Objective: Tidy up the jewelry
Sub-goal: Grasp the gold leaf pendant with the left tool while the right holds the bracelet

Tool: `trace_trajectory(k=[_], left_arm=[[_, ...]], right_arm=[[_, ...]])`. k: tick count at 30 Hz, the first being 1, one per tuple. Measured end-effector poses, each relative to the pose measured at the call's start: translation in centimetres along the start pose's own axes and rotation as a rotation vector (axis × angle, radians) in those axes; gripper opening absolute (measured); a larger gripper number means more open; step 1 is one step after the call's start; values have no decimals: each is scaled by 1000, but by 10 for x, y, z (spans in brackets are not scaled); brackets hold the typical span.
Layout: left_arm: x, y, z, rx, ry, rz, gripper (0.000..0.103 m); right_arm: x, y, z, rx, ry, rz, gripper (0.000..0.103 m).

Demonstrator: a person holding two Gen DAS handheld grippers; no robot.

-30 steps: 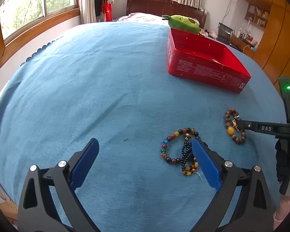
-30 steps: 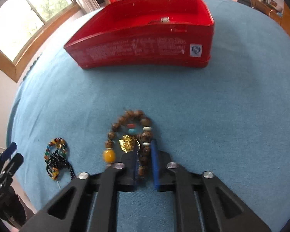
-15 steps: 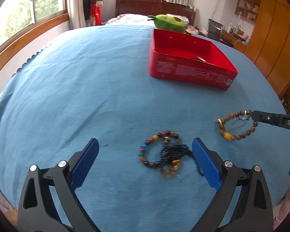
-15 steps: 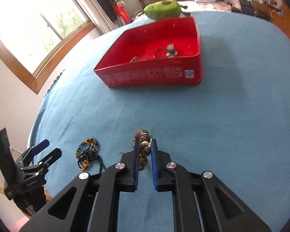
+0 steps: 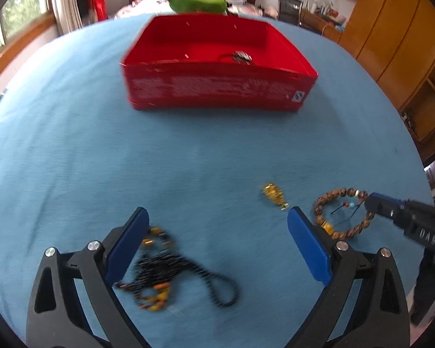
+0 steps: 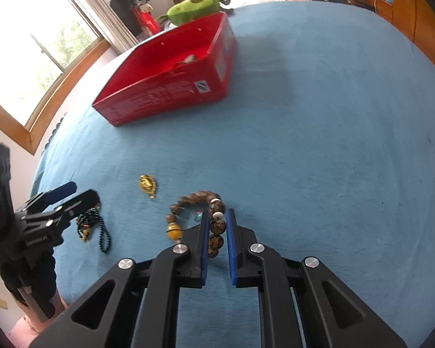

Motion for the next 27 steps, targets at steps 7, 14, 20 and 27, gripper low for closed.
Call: trace_trajectory(k=[7,14,20,27], left_arm=[[-30,-4,20,51,20,-82,70],[-45,-8,43,62,39,-114,61],[-67,-9,60,85,61,-166,42],[-78,-14,69,88,87,-155,11]], right_arm=[[-2,0,15,-12,-6,-5,11],[-11,-2,20,-19,-38,-8,11],[-15,-1,25,-23,-65,-12,11],[-19,-1,31,-32,-94,-18,11]])
Point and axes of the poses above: each gripper's, at about its wrist camera, not at the fingertips, and x roughly against the way its jaws point, z to its right, y to its underside, the point moved 9 cm from there along -x, roughly the way its jaws point, and after that the axes turned 8 degrees about z, right-handed, at the moved point
